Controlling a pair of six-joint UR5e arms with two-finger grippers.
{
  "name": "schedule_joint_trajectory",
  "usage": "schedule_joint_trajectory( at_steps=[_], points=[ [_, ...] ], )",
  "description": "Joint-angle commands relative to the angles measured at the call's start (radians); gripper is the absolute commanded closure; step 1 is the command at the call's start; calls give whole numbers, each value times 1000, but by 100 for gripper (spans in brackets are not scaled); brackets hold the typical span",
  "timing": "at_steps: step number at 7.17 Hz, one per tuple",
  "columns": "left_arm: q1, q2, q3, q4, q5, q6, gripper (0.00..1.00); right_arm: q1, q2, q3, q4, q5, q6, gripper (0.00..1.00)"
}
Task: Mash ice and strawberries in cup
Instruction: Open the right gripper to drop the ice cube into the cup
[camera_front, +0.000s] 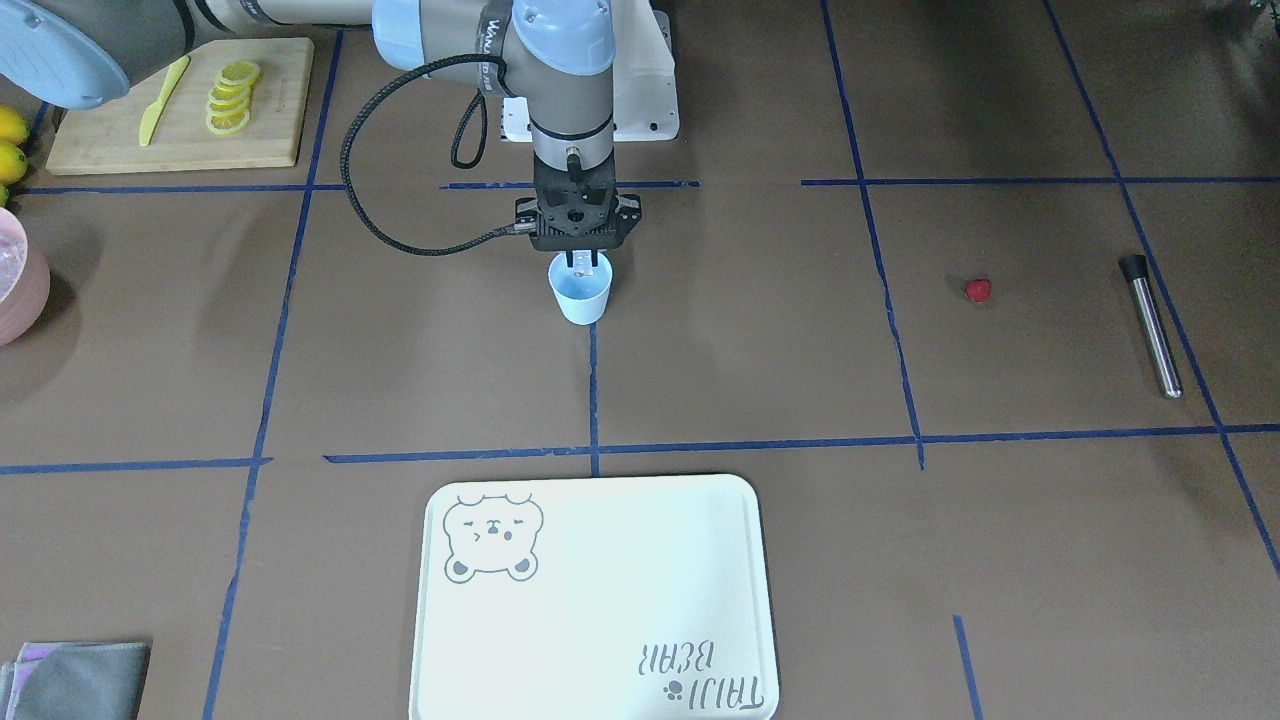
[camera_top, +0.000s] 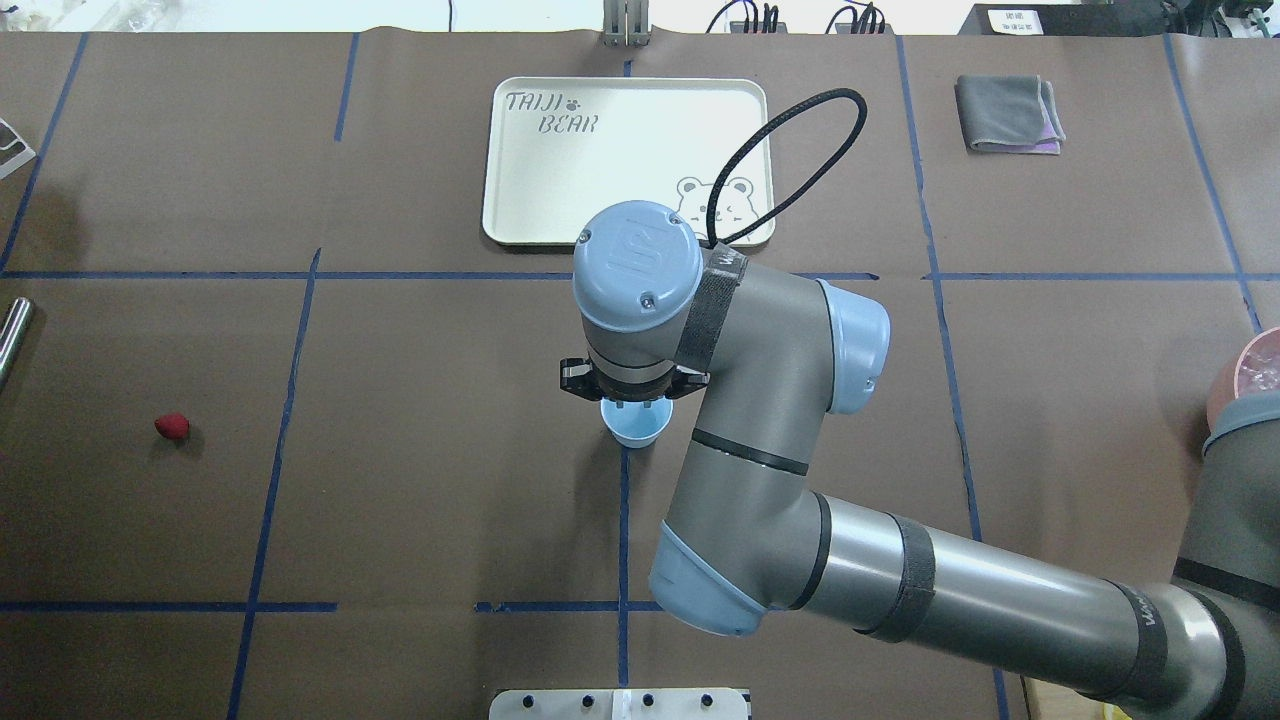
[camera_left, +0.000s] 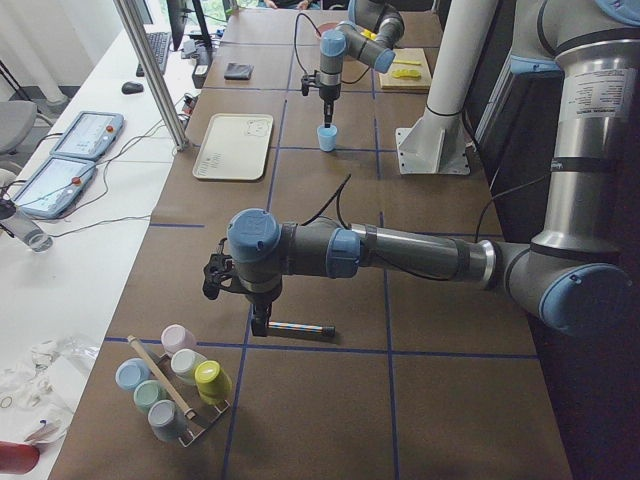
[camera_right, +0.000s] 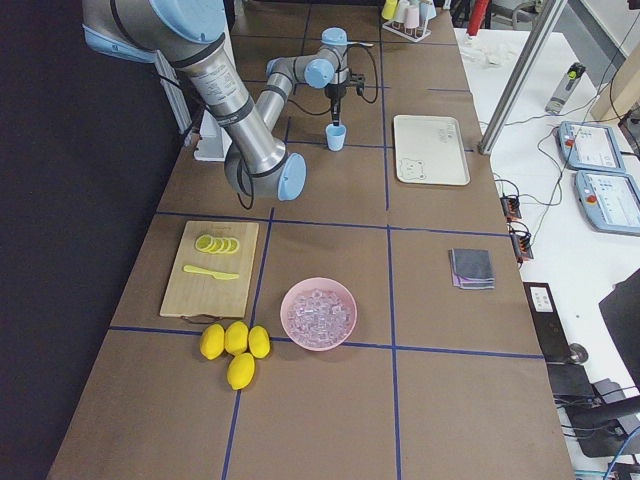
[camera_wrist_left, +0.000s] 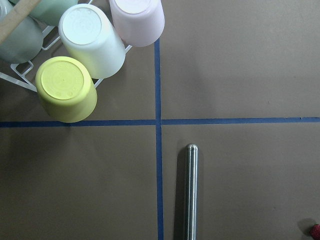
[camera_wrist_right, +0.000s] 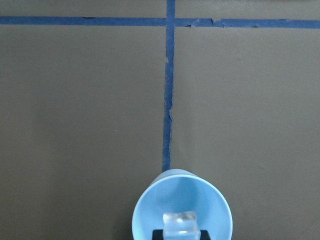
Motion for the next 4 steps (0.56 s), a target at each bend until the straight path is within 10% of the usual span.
schedule_joint_trajectory(
  at_steps=[1, 3, 4],
  points=[
    [0, -2, 0, 0, 0, -1, 0, -1, -1, 1, 0, 2, 0, 48],
    [0, -2, 0, 0, 0, 1, 0, -1, 1, 3, 0, 2, 2, 42],
    [0, -2, -2, 2, 0, -1, 0, 1, 2, 10, 0, 0, 2, 20]
  ],
)
